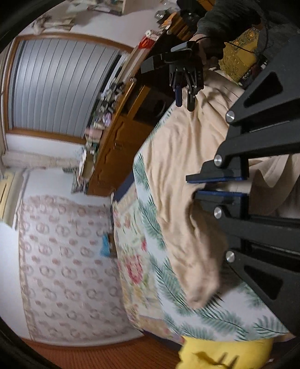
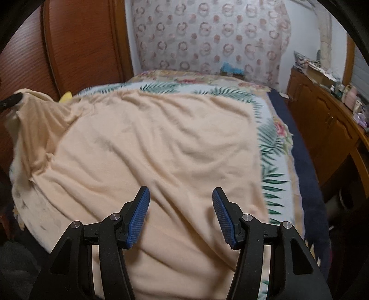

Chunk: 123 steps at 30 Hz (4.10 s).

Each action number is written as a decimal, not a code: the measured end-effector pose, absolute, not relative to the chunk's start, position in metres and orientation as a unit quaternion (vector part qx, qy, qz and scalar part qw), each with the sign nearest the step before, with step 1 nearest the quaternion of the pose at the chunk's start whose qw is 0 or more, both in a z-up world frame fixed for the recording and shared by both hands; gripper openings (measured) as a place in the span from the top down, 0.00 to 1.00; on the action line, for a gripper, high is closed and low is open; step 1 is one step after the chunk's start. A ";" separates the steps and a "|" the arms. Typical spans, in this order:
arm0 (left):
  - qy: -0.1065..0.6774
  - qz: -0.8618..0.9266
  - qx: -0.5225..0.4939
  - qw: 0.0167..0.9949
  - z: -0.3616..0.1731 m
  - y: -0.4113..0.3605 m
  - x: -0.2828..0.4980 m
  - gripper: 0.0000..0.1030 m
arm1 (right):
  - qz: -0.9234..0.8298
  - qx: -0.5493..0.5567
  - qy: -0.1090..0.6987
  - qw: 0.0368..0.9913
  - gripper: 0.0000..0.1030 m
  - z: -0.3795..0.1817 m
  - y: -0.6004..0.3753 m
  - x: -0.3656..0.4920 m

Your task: Fold small clothes

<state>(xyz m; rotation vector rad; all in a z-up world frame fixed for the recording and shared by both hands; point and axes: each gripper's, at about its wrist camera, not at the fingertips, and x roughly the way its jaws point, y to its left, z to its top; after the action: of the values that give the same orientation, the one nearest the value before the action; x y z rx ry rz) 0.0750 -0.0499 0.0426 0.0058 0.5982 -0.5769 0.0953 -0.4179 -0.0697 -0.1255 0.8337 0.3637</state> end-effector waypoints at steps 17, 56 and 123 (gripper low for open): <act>0.281 -0.357 0.057 0.889 0.086 -0.176 0.093 0.90 | 0.151 -0.040 0.372 0.915 0.44 -0.029 -0.456 0.058; 0.378 -0.216 -0.002 0.900 -0.057 -0.047 0.084 0.68 | 0.271 -0.105 0.436 0.852 0.58 -0.089 -0.352 0.104; 0.337 -0.177 -0.004 0.925 -0.032 -0.029 0.068 0.65 | 0.278 -0.126 0.409 0.860 0.55 -0.046 -0.337 0.105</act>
<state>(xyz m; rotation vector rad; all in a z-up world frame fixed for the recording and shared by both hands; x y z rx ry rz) 0.0676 -0.0289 -0.0318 -0.0085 0.6908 -0.3636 0.1047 -0.3375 -0.0458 -0.2641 0.8591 0.5835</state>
